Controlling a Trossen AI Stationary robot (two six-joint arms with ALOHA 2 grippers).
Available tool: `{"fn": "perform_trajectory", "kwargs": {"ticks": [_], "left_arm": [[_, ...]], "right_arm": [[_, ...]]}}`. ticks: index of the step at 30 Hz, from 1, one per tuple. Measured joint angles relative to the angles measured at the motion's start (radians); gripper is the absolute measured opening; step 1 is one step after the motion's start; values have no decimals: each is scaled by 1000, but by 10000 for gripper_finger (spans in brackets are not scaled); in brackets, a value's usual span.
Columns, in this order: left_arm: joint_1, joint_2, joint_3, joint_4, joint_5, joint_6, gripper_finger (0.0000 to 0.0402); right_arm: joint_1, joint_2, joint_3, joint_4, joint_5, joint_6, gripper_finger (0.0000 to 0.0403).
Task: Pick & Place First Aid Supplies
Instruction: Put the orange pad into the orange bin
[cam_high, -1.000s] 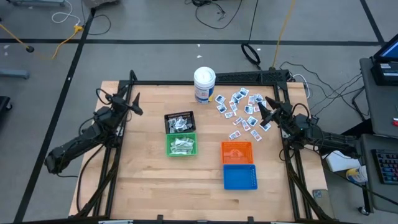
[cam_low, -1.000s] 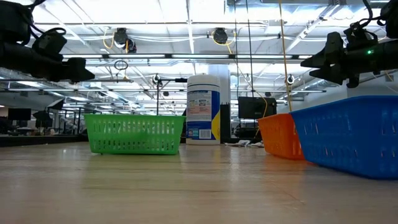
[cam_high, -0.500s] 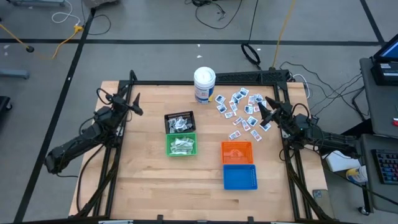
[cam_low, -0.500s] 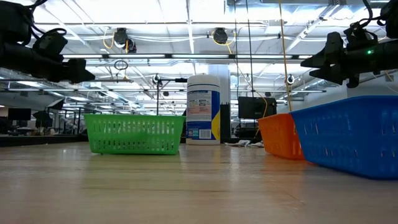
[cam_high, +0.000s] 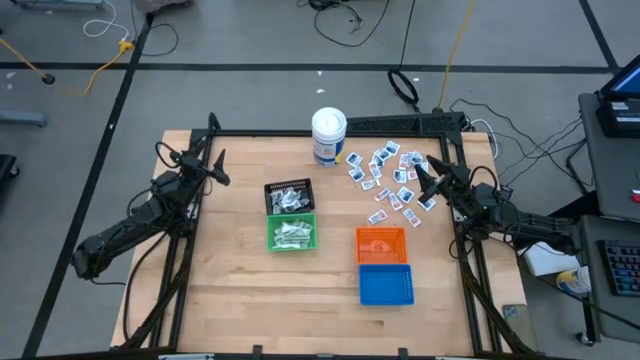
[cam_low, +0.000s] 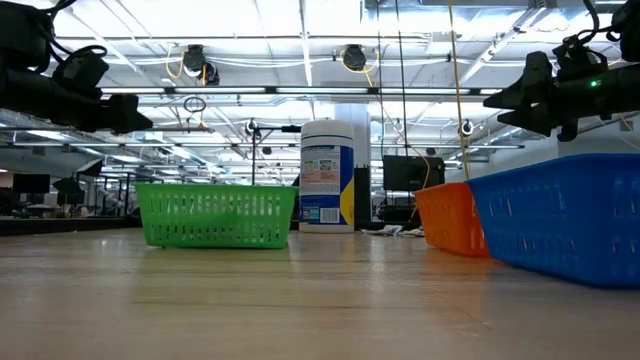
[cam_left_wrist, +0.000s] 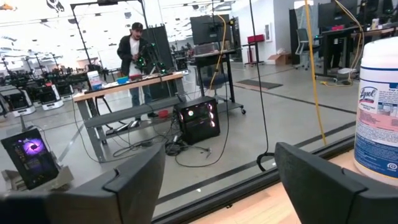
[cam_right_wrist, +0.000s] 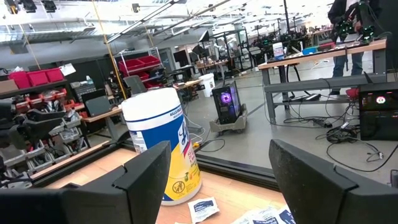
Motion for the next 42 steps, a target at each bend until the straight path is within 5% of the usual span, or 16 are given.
{"fn": "perform_trajectory", "kwargs": {"ticks": [5, 19, 27, 34, 42], "left_arm": [[0, 0, 0, 0, 1, 0, 302], [0, 0, 0, 0, 2, 0, 324], [0, 0, 0, 0, 2, 0, 307], [0, 0, 0, -1, 2, 0, 301], [0, 0, 0, 0, 2, 0, 314]], "right_arm": [[-1, 0, 0, 14, 61, -36, 267], [0, 14, 15, -4, 10, -75, 267], [0, 239, 187, -126, -29, -19, 267], [0, 480, 457, -439, -63, 121, 267], [0, 717, 710, -715, -334, 194, 267]]}}
